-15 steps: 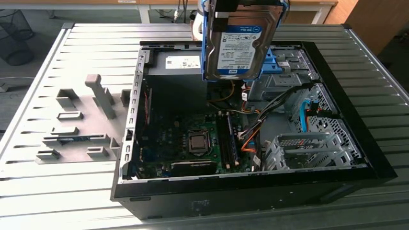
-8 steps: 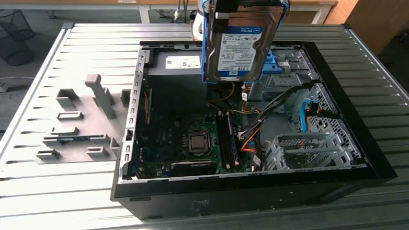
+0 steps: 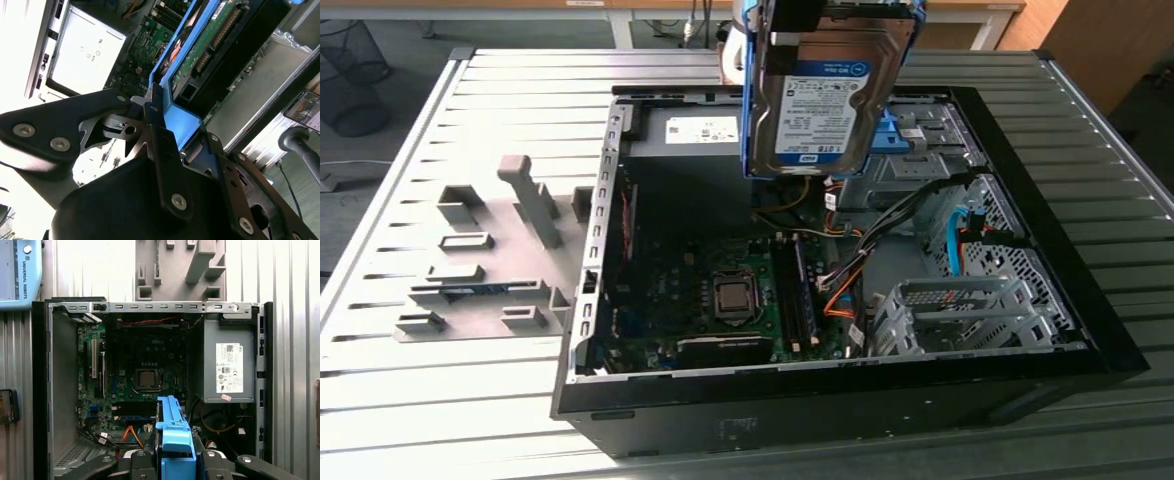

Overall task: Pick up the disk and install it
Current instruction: 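Pick up the disk, then insert the disk into the insertion slot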

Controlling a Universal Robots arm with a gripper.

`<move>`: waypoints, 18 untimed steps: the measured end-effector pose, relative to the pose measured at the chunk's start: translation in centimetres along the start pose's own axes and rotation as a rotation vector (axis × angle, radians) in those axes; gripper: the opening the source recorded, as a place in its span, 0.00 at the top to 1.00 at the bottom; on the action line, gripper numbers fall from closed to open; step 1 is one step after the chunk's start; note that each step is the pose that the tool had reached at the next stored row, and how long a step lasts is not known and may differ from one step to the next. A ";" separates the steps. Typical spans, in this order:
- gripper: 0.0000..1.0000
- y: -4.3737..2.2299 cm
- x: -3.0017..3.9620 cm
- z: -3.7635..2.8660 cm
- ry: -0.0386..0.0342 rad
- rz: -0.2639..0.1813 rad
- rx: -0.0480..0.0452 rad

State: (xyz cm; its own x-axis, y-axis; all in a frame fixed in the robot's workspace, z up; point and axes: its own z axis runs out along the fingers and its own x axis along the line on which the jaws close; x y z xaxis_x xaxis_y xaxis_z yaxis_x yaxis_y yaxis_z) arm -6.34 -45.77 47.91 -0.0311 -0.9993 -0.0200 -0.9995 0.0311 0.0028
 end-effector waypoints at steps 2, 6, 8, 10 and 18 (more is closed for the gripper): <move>0.64 0.00 0.11 0.00 0.0000 0.000 0.0000; 0.64 0.00 0.13 0.00 0.0001 0.000 0.0000; 0.64 0.00 0.14 0.00 0.0001 0.000 0.0000; 0.64 0.00 0.14 0.00 0.0002 0.000 0.0001; 0.64 -0.23 0.18 0.00 0.0002 0.000 0.0000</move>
State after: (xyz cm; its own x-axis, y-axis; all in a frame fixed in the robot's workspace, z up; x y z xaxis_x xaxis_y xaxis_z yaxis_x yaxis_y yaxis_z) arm -6.12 -45.95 47.91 -0.0310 -0.9993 -0.0198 -0.9995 0.0310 0.0028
